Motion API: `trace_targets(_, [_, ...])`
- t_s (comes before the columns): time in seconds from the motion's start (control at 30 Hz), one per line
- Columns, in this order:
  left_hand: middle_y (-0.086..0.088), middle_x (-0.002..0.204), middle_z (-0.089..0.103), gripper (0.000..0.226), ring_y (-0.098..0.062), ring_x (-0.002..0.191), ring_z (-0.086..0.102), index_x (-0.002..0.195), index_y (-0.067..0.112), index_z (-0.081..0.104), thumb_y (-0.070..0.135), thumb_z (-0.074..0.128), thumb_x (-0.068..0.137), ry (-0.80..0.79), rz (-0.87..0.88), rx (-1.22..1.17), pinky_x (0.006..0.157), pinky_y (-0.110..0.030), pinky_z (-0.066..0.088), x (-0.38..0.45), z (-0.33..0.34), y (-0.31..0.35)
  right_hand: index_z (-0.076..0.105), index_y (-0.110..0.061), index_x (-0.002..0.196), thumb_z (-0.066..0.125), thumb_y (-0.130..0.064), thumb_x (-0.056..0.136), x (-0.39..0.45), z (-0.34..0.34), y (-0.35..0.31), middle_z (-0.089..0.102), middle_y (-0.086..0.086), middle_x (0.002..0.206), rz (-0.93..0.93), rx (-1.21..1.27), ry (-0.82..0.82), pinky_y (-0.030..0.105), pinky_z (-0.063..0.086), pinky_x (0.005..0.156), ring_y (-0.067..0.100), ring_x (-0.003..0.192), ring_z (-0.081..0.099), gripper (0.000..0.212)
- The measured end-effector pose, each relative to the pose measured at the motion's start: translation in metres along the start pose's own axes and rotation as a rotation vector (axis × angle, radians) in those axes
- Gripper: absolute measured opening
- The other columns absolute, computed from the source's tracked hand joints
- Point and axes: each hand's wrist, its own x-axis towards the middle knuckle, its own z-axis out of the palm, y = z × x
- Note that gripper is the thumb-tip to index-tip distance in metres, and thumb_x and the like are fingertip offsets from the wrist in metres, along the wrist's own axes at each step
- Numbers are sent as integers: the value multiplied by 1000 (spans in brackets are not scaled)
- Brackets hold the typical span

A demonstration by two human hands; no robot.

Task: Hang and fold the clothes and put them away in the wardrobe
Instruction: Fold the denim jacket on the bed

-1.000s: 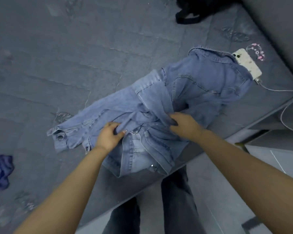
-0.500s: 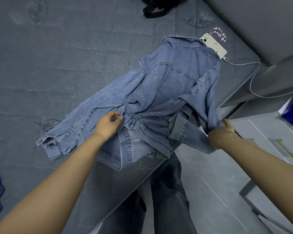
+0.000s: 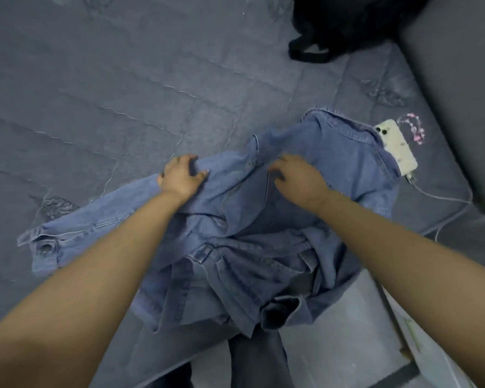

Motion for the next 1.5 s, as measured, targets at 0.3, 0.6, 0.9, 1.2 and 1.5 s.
trace_targets(0.3, [-14, 101, 63, 22, -33, 99, 59, 90, 16, 60, 35, 52, 98, 172, -6, -7, 92, -41, 33, 17, 22, -4, 38, -12, 147, 52, -46, 96, 128, -27, 44, 47, 15, 136, -170, -164, -116, 40, 36, 104, 32, 121, 48, 62])
trace_targets(0.6, [-15, 92, 52, 19, -34, 92, 54, 91, 10, 63, 27, 57, 94, 537, 171, -77, 85, -42, 40, 138, -130, 67, 39, -21, 65, 68, -27, 91, 197, -87, 29, 35, -11, 58, -141, 619, 218, 18, 28, 52, -2, 52, 34, 39])
trace_targets(0.9, [-12, 125, 50, 44, -33, 120, 46, 123, 14, 55, 39, 66, 88, 411, 174, -22, 98, -44, 38, 154, -92, 83, 52, 0, 117, 51, -19, 98, 233, -59, 41, 57, 17, 116, 249, 470, 267, 26, 35, 71, 28, 103, 53, 27])
trace_targets(1.2, [-13, 119, 59, 55, -34, 114, 54, 125, 13, 58, 49, 68, 84, 178, -136, 55, 88, -44, 42, 0, -7, -33, 34, -22, 150, 49, -37, 99, 173, 3, -27, 11, 7, 163, -307, -45, 38, 51, 14, 118, 28, 147, 17, 56])
trace_targets(1.5, [1, 68, 54, 29, -21, 73, 52, 78, 18, 54, 42, 68, 87, 35, -195, -209, 61, -31, 36, 31, -49, -87, 10, -24, 156, 40, -39, 102, 156, 33, -59, -4, 5, 164, -117, -118, -6, 56, 3, 119, 30, 150, -2, 64])
